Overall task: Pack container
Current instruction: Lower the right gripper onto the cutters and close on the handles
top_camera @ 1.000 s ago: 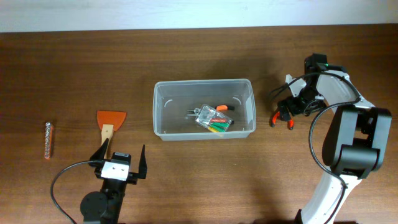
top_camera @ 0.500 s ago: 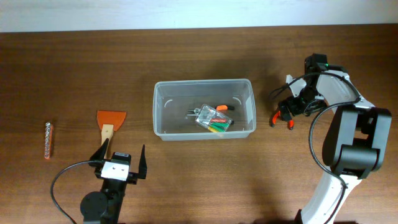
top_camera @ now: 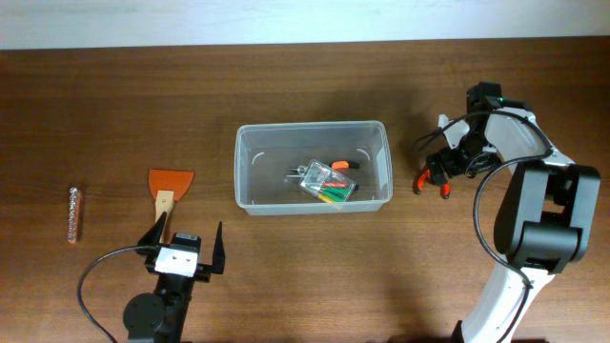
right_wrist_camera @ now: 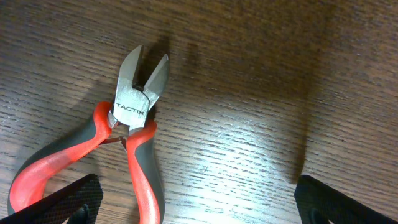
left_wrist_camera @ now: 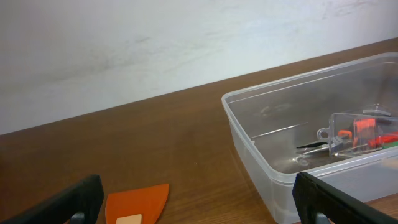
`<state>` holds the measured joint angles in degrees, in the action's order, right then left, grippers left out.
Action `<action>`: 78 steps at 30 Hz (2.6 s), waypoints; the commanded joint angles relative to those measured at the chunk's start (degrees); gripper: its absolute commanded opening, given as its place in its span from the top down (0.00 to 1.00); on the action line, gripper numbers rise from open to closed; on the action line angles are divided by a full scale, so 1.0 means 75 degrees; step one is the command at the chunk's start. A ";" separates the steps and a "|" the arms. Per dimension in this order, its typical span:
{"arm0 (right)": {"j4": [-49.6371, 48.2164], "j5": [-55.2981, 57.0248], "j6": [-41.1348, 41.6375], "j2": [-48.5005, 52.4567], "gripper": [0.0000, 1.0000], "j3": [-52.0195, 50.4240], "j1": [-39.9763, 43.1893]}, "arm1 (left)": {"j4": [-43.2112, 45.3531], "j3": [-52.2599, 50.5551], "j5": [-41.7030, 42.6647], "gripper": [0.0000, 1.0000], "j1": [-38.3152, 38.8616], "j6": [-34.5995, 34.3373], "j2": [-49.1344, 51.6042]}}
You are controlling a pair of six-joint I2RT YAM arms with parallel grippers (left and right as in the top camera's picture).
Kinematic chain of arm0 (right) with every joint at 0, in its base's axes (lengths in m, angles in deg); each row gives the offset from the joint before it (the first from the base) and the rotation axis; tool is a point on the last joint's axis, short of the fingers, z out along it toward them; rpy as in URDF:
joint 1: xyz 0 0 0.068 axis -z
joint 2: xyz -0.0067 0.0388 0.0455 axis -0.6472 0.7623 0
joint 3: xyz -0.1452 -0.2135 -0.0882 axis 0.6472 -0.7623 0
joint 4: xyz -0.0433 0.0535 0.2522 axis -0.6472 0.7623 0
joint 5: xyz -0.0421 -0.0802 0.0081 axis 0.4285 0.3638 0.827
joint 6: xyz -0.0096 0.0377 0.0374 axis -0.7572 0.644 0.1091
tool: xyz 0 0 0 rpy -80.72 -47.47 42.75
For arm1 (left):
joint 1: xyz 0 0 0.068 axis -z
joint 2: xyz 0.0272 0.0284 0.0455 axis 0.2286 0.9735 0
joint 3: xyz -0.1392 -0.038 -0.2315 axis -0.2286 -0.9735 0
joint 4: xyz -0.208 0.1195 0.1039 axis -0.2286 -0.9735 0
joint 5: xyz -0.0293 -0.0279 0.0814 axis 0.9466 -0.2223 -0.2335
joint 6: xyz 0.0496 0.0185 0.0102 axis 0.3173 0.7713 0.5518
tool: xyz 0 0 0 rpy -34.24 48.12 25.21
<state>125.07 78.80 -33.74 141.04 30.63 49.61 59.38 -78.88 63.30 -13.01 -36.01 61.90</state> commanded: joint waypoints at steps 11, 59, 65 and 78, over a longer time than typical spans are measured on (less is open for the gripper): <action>-0.0090 0.0067 0.0032 0.0108 0.01 -0.0085 -0.0035 | -0.0003 -0.0038 -0.0032 0.01 0.0023 0.0093 -0.0035; -0.0283 -0.0143 0.0125 0.0108 0.53 -0.0274 -0.0038 | -0.0003 -0.0038 -0.0032 0.01 0.0023 0.0093 -0.0035; -0.0283 -0.0175 0.0160 0.0108 0.67 -0.0274 -0.0038 | -0.0003 -0.0038 -0.0032 0.01 0.0023 0.0093 -0.0035; -0.0312 -0.0204 0.0236 0.0108 0.75 -0.0274 -0.0038 | -0.0003 -0.0038 -0.0032 0.01 0.0023 0.0093 -0.0035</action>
<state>122.93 78.52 -32.36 141.04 29.55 49.61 59.38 -78.88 63.30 -13.01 -35.98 61.90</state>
